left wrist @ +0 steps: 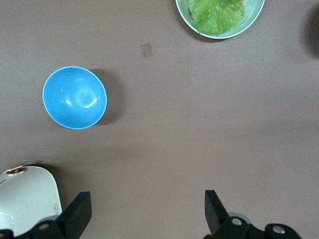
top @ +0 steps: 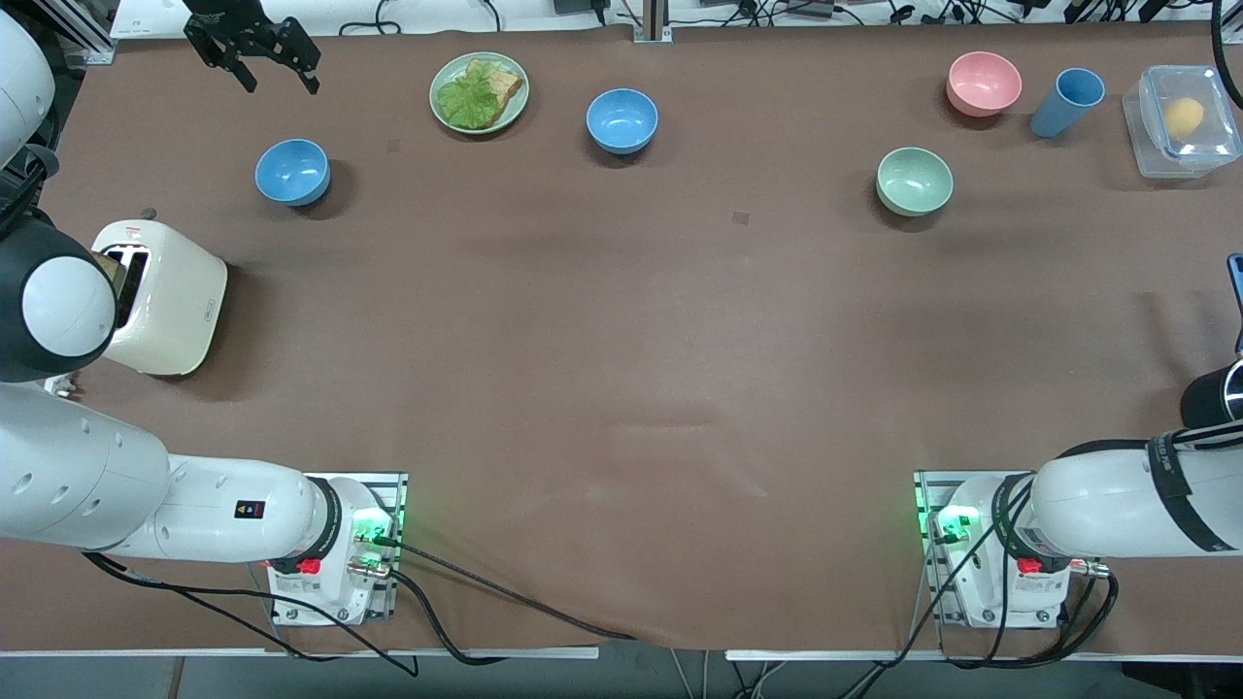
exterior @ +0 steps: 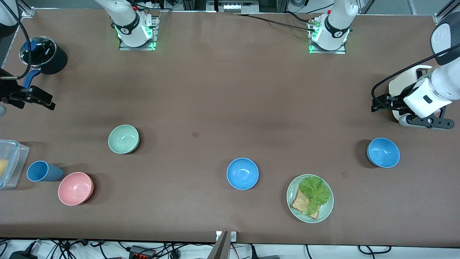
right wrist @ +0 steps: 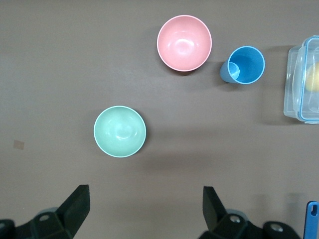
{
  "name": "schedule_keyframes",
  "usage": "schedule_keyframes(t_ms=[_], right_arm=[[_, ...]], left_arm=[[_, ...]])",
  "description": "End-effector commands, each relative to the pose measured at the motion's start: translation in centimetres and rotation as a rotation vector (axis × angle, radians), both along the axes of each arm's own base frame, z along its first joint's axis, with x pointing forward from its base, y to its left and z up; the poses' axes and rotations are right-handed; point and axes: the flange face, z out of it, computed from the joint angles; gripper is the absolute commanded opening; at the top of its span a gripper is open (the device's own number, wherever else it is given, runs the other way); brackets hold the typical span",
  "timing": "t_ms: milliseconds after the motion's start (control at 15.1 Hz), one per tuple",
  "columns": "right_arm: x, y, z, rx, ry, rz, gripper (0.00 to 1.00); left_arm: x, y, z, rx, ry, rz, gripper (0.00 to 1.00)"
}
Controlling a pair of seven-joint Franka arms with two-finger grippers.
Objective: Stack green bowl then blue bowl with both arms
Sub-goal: 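Reach the right gripper to the green bowl while the left gripper reaches the blue bowl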
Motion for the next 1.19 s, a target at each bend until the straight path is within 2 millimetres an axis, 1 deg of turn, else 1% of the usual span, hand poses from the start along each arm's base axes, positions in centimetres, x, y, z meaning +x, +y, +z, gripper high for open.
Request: schedule_keyframes(t_ms=[0, 133, 265, 530, 663, 729, 862, 1061, 1127], right_arm=[[-0.8, 0.4, 0.3, 0.0, 0.025, -0.009, 1.0], [-0.7, 0.4, 0.2, 0.0, 0.022, -0.009, 1.0], [-0.7, 0.4, 0.3, -0.002, 0.019, -0.007, 1.0], [-0.8, 0.4, 0.3, -0.002, 0.019, -0.007, 1.0], [-0.6, 0.3, -0.3, 0.0, 0.03, -0.009, 1.0], [-0.4, 0.4, -1.2, 0.0, 0.045, -0.008, 1.0], [0.9, 0.4, -4.6, -0.002, 0.088, -0.008, 1.0], [3.2, 0.2, -11.3, -0.007, 0.151, -0.01, 1.0], [4.0, 0.0, -13.5, -0.01, 0.163, -0.012, 1.0]], left_arm=[[-0.4, 0.2, 0.5, -0.011, -0.003, -0.013, 1.0], [-0.1, 0.4, 0.6, -0.011, -0.003, -0.017, 1.0], [0.3, 1.2, 0.7, -0.018, -0.01, -0.008, 1.0], [0.3, 1.2, 0.6, -0.019, -0.009, -0.004, 1.0], [0.5, 1.3, 0.0, -0.019, 0.002, -0.003, 1.0], [0.6, 1.3, 0.1, -0.018, 0.001, -0.001, 1.0], [0.6, 1.4, 0.0, -0.02, 0.001, 0.001, 1.0], [0.9, 1.9, -0.4, -0.018, 0.004, 0.005, 1.0], [1.3, 2.7, -1.6, -0.01, 0.019, 0.015, 1.0]])
